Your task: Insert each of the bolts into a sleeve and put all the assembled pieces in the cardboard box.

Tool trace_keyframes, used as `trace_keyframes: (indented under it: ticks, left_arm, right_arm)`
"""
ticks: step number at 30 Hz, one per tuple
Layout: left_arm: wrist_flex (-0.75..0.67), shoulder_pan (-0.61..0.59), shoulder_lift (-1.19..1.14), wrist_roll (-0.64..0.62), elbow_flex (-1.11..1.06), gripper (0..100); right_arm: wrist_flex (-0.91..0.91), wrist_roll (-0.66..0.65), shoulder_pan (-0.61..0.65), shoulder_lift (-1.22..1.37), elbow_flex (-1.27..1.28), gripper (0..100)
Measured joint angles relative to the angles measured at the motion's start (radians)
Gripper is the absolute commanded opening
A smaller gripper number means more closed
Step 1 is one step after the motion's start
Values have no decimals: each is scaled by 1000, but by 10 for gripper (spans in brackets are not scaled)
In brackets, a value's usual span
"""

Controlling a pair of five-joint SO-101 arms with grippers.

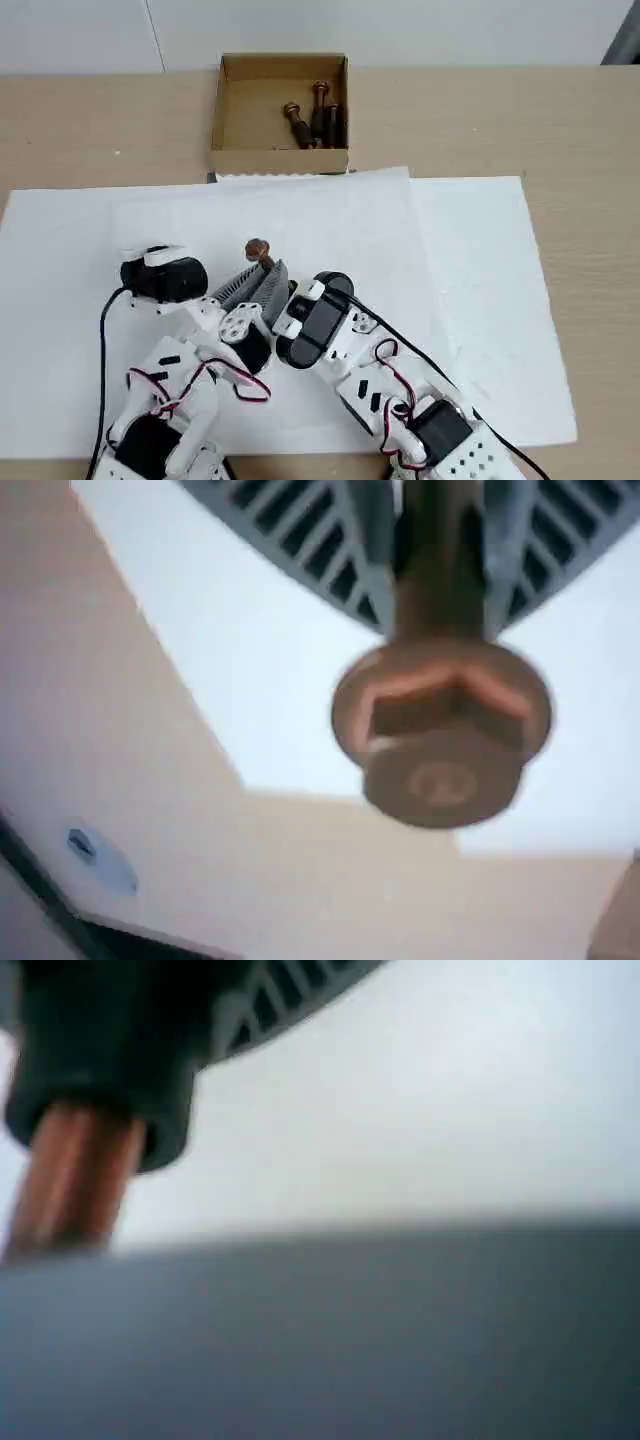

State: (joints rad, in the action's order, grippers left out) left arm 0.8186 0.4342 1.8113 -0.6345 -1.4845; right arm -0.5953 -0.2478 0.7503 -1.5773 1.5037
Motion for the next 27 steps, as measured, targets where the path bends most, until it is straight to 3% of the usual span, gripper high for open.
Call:
trace_keyframes:
  ticks: [10,17,27]
  left_arm:
    - [87,3,3,0,3,11]
    - [104,-3,2,54,0,197]
    - [107,-2,-6,78,-2,195]
  right_arm:
    - [0,-2,3,0,2,2]
    - [0,-2,-2,0,2,2]
    - [0,-3,-9,-2,-2,2]
